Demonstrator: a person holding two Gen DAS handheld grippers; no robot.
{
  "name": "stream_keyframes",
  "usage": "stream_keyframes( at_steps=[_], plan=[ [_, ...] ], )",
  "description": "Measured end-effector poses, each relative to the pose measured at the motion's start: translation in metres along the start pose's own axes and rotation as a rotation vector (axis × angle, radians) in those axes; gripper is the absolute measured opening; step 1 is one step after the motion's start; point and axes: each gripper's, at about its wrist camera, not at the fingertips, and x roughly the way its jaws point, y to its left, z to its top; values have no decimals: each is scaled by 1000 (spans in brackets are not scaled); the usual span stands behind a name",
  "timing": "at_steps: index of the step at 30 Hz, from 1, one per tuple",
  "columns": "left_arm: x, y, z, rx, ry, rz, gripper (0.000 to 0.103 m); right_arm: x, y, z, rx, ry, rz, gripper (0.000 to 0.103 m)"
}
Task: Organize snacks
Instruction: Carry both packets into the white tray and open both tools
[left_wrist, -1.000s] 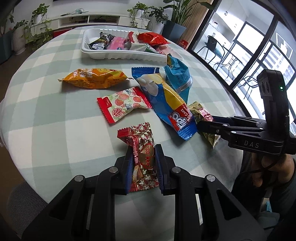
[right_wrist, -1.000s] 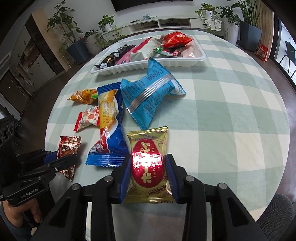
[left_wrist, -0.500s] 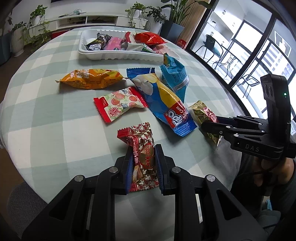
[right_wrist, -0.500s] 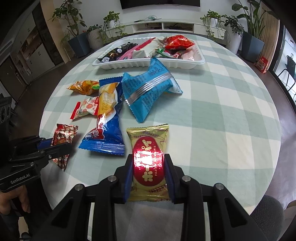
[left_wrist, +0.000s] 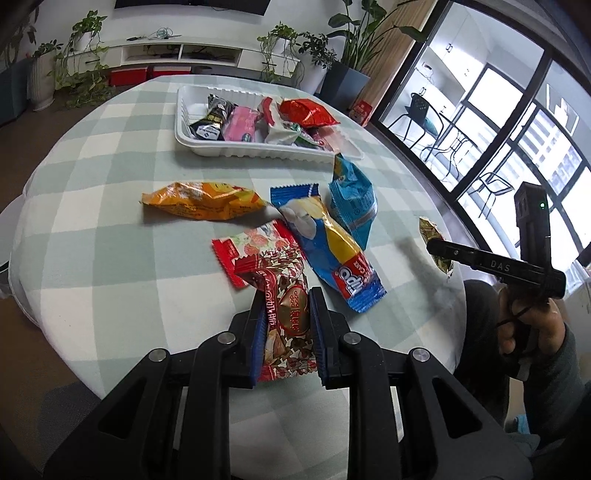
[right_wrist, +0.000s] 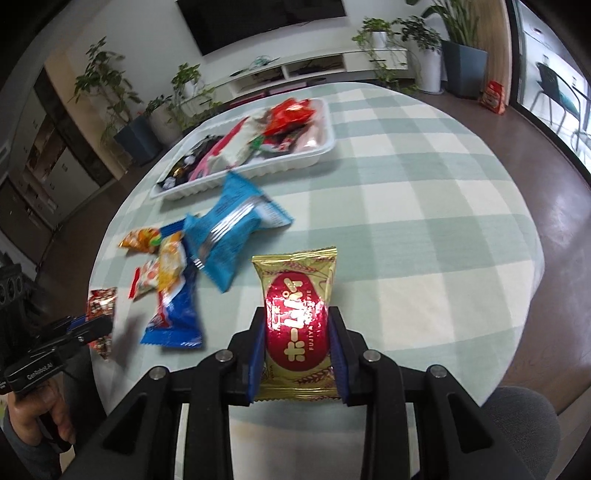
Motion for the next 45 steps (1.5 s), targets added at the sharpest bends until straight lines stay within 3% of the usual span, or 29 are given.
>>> stream_keyframes(
  at_steps=[6,11,19,25,34,45],
  plan=[
    [-18,21,43,-13,-68,14,20,-19,-39,39,80,-76,-29,33],
    [-25,35,102,12,-126,39,20,-40,-43,93,75,-173,-34,33],
    [-1,45,205,53,-161,65,20,-45,15,182,-42,-289,39,33],
    [49,59,257,56,-120,88,20,9,65,217,-130,-219,86,33],
    [128,92,259,48,-12,121,20,110,83,210,-219,-33,43,33],
    [162,109,256,44,35,115,20,150,77,198,-241,37,4,34]
  ],
)
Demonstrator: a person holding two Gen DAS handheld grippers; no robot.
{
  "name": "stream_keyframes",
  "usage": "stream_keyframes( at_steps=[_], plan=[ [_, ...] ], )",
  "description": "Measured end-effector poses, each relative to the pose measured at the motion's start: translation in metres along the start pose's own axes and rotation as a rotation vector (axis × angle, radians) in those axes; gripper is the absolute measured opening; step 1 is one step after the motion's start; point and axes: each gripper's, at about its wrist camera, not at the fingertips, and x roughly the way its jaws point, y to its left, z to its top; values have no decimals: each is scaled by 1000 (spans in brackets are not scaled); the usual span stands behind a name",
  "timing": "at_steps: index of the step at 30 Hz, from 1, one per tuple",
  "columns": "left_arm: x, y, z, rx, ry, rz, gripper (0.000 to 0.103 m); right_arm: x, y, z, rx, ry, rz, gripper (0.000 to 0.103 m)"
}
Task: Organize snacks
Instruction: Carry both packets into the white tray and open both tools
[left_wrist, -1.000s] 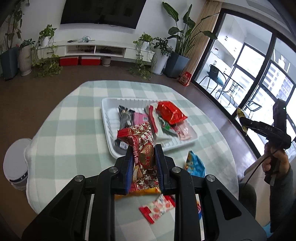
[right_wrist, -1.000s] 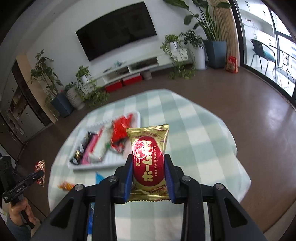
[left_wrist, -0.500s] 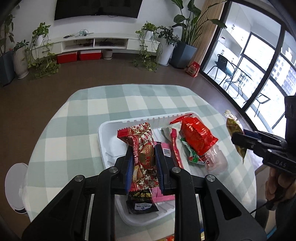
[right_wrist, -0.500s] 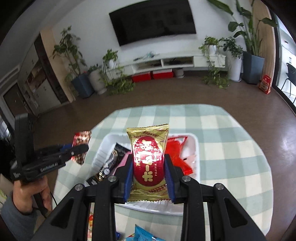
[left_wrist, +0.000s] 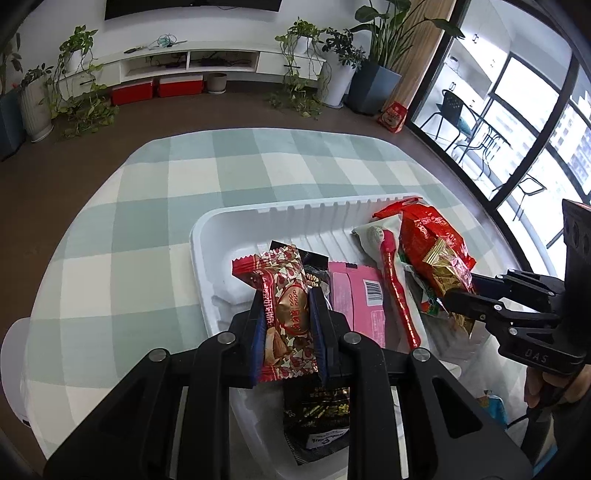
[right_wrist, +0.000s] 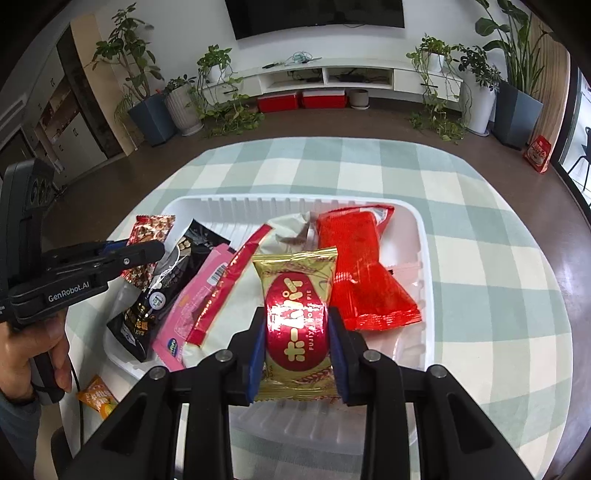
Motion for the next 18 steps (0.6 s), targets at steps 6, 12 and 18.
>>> stream_keyframes(
  at_steps=[6,12,18],
  plan=[
    [5,3,-2,8,19,14,22,8,-1,-3,-7,17,-19,34],
    [6,4,-5,11,28,30,25,15,1,-6,-8,20,-28,35],
    [5,6,-6,5,31,38,25,15,2,-6,-10,18,-34,37]
  ],
)
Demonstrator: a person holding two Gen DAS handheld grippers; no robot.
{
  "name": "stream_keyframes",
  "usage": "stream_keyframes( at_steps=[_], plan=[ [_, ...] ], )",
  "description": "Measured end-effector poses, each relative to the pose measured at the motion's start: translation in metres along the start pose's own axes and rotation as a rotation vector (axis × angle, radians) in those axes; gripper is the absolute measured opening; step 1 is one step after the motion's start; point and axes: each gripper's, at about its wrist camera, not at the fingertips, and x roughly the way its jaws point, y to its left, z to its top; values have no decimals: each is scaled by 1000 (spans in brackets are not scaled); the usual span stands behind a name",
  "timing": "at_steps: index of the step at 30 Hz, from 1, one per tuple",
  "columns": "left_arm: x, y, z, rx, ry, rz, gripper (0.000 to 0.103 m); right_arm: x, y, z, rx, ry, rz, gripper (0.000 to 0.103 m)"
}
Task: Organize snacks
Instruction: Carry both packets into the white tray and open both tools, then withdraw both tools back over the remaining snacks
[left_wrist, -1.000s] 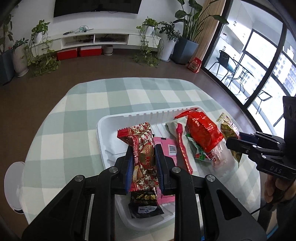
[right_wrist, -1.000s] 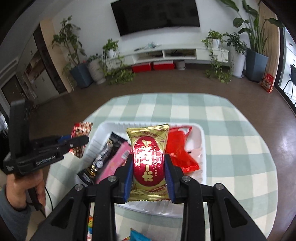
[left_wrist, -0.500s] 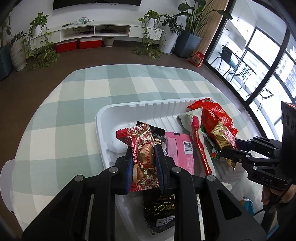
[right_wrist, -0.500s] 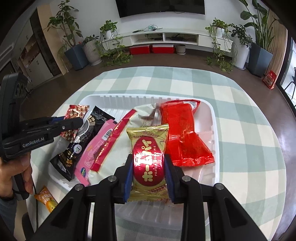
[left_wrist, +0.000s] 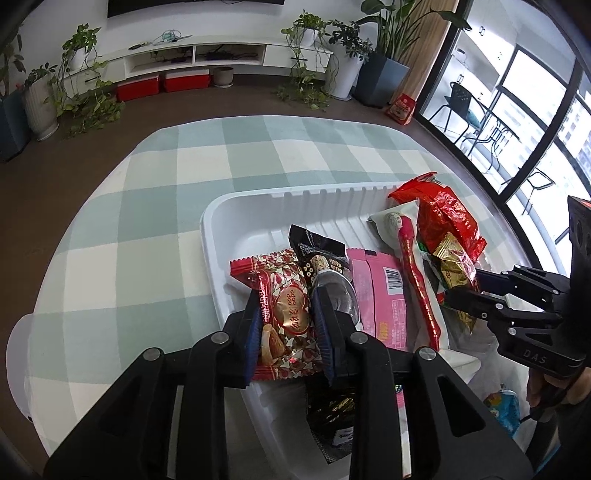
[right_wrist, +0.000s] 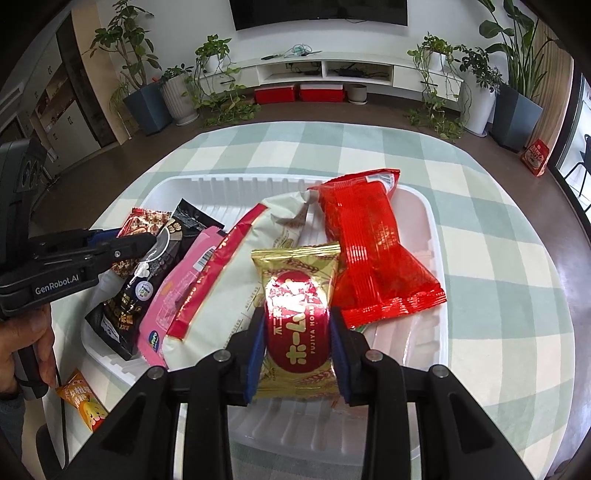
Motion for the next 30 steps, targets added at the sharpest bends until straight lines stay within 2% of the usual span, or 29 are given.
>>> stream_keyframes(
  at_steps=[2,4,10,15,16,20,22,24,26,30],
  plan=[
    [-1,-1,-1,4,-2,13,30,0,0,0,5,-2,0,43],
    [-3,-3,-1,9,-9,15,39,-1,-1,-1,10,-3,4,45],
    [-11,-12,1,30,-29,15,60,-6,1,-1,-8,-15,-5,47],
    [-19,-16,-4,30,-38,17,64,-19,-1,-1,-2,-49,-9,54],
    [-22,-15,-6,24,-43,18,70,-22,-2,-1,1,-56,-7,57],
    [-43,-17,-15,7,-77,11,81,-48,-7,0,18,-105,13,66],
    [-58,-19,-21,6,-100,11,96,-66,-9,-1,15,-143,11,70],
    [-73,-23,-31,5,-127,1,100,-88,-13,-4,27,-190,20,76],
    [-89,-26,-43,-1,-151,-13,103,-107,-19,-12,61,-227,37,85],
    [-121,-41,-77,31,-201,-18,103,-140,-28,-39,130,-274,72,91]
  ],
)
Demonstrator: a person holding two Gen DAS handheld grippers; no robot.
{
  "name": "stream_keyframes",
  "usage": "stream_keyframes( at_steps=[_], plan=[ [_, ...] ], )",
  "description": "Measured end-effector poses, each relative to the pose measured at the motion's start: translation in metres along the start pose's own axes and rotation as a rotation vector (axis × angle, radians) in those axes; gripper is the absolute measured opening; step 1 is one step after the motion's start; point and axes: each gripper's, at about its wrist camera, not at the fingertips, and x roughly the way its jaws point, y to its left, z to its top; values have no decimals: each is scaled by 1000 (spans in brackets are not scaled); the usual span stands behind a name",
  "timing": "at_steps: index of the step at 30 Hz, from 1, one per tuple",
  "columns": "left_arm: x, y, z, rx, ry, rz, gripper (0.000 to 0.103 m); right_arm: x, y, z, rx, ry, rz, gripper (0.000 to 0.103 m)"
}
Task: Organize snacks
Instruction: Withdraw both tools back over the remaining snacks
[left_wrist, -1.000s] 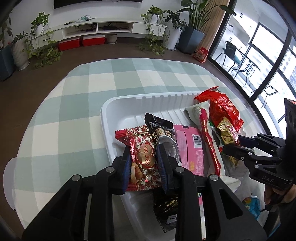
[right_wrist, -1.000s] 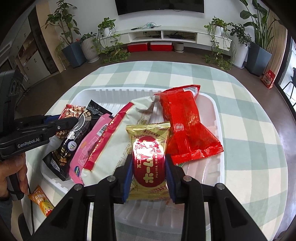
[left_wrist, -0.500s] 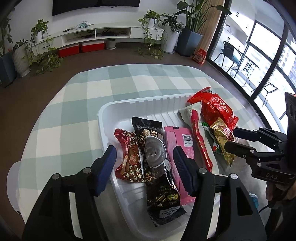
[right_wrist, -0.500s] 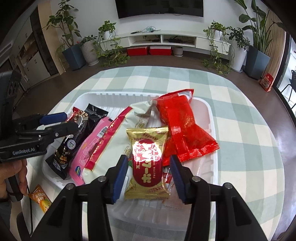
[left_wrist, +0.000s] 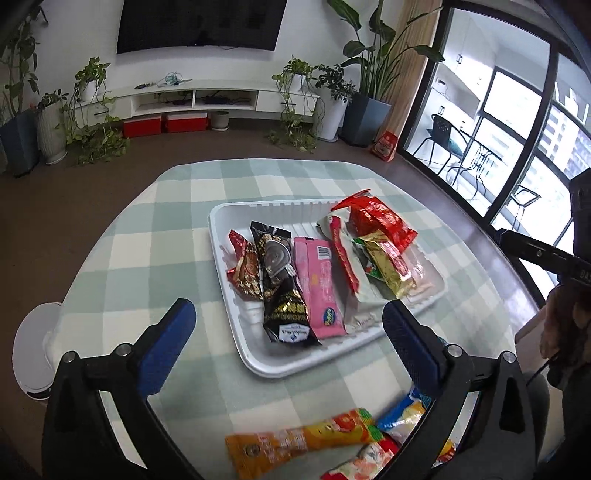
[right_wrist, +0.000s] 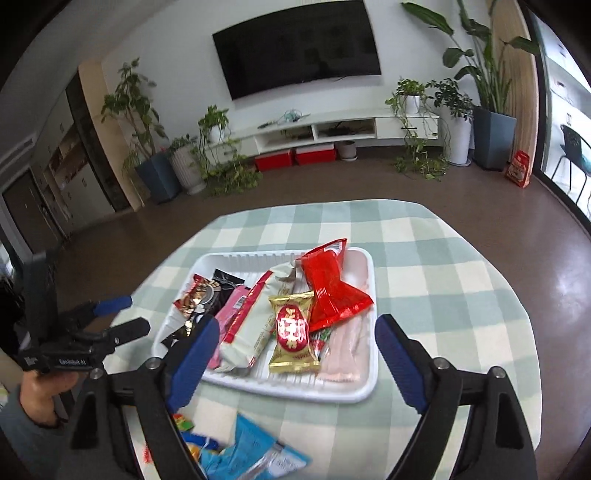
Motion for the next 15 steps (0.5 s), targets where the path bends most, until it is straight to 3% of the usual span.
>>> stream_keyframes(
  at_steps=[3,8,15],
  plan=[
    [-25,-17,-24,29,-25,2,103,-19,-5,-26,41,0,16,94],
    [-58,-43,-75,-16,-30,-41,103,-37,-13,-78,130,43,42,93],
    [-48,-71,-138,-202,112,-142,103,-45,-30,-139,267,97,67,94]
  ],
)
